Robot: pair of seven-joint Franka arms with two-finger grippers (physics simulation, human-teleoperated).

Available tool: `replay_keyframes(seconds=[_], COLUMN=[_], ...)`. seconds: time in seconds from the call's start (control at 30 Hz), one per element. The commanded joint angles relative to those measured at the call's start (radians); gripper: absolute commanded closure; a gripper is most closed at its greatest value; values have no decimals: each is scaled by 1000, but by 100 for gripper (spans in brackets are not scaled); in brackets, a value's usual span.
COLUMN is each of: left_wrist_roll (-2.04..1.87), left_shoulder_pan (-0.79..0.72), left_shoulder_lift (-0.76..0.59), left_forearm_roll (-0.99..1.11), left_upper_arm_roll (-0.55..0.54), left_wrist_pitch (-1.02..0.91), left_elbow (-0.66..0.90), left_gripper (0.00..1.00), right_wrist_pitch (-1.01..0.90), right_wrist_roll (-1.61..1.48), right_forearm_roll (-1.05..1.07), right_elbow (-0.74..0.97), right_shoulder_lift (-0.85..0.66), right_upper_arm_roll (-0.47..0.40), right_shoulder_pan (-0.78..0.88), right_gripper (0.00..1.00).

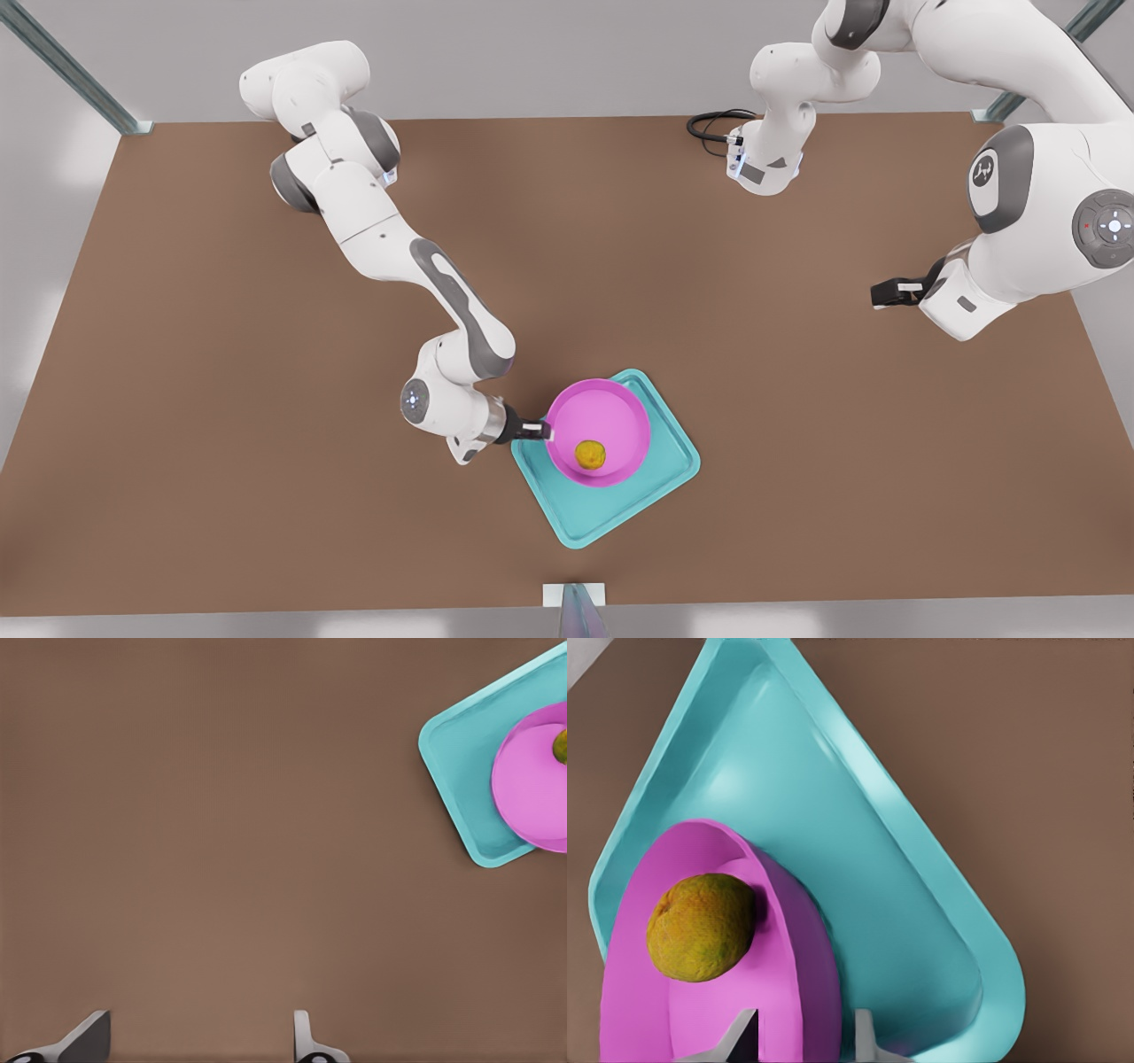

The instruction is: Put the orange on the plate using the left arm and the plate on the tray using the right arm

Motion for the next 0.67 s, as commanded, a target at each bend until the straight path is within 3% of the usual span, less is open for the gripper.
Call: replay_keyframes(seconds=[0.0,0.17,0.3,0.33,0.37,0.4,0.43,0.5,0.63], left_wrist_roll=[9,9,9,7,7,7,7,9,9], left_shoulder_pan=[0,0,0,0,0,0,0,0,0], left_shoulder_lift=[-1,-1,-1,-1,-3,-3,-3,-3,-1], left_forearm_roll=[0,0,1,3,3,3,3,3,3], left_upper_arm_roll=[0,0,0,0,0,0,0,0,0], left_wrist_pitch=[-1,-1,-1,-1,-1,-1,-1,-1,-1], left_elbow=[0,0,2,2,2,0,2,2,0], left_gripper=[0,0,0,0,0,0,0,0,0], right_wrist_pitch=[36,12,-223,-453,-773,-935,-947,-956,-1030], right_wrist_roll=[56,53,53,39,-37,-195,-432,-458,-444], right_forearm_roll=[-1,-25,-45,-148,-275,-569,-674,-729,-731], right_elbow=[1,1,-6,-14,-80,-177,-223,-263,-276], right_shoulder_lift=[-1,-30,-101,-160,-284,-449,-587,-808,-908], right_upper_arm_roll=[0,-17,-95,-165,-178,-239,-319,-340,-339], right_shoulder_pan=[0,-11,-17,-30,-110,-195,-236,-242,-244], right_gripper=[0,0,0,0,0,0,0,0,0])
